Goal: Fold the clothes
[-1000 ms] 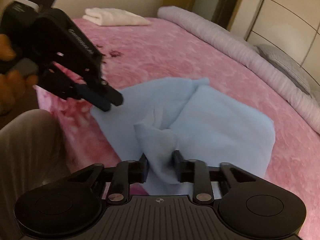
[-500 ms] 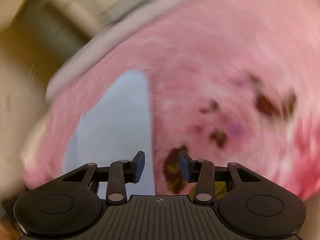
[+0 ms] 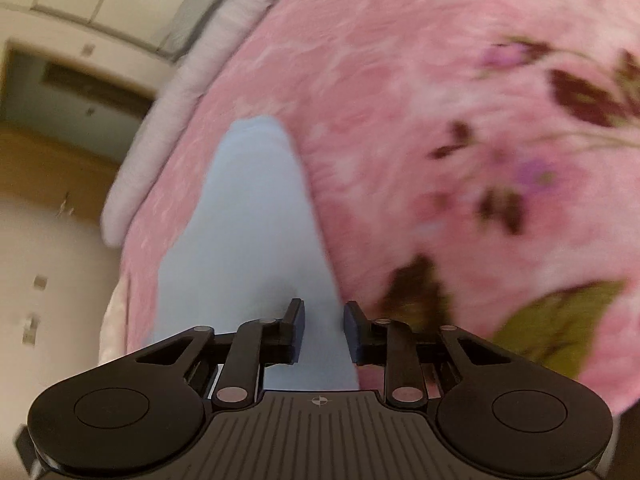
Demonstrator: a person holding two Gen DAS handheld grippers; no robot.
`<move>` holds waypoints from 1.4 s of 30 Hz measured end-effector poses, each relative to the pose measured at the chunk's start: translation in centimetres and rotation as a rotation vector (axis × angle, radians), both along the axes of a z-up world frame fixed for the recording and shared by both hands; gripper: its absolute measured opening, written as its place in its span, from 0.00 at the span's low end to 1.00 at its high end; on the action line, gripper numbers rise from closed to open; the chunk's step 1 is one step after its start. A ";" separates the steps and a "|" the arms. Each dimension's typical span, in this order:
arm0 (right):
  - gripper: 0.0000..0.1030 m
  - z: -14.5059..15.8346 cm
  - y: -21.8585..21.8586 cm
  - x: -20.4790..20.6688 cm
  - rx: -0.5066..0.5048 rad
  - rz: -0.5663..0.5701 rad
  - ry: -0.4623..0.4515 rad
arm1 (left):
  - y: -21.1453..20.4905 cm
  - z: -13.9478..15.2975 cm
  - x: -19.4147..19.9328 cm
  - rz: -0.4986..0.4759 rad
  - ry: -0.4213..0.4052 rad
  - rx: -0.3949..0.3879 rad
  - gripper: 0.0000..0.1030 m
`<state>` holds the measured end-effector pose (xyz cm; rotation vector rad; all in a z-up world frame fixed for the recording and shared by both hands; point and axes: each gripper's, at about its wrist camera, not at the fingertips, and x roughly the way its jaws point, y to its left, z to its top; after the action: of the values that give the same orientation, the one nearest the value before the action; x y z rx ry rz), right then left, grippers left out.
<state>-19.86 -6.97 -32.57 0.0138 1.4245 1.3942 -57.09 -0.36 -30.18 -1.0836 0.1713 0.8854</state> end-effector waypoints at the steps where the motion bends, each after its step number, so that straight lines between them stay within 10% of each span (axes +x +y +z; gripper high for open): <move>1: 0.26 0.3 0.1 -0.8 0.015 0.028 -0.026 | -0.3 0.5 -0.7 0.002 0.003 0.028 0.07; 17: 0.26 1.6 1.1 -10.4 0.114 0.324 -0.281 | -1.1 -2.5 -5.6 0.048 0.073 0.061 0.07; 30: 0.26 0.7 -3.9 -2.6 0.093 0.105 -0.082 | -3.9 -5.5 -8.4 0.170 -0.202 -0.172 0.26; 42: 0.22 1.7 -3.7 -7.5 0.150 0.249 -0.265 | -5.1 -3.7 -8.2 0.168 -0.001 -0.030 0.09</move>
<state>-27.34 -10.62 -30.91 -0.2510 1.1268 1.6383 -65.34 -5.47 -33.92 -1.1382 0.0937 1.0354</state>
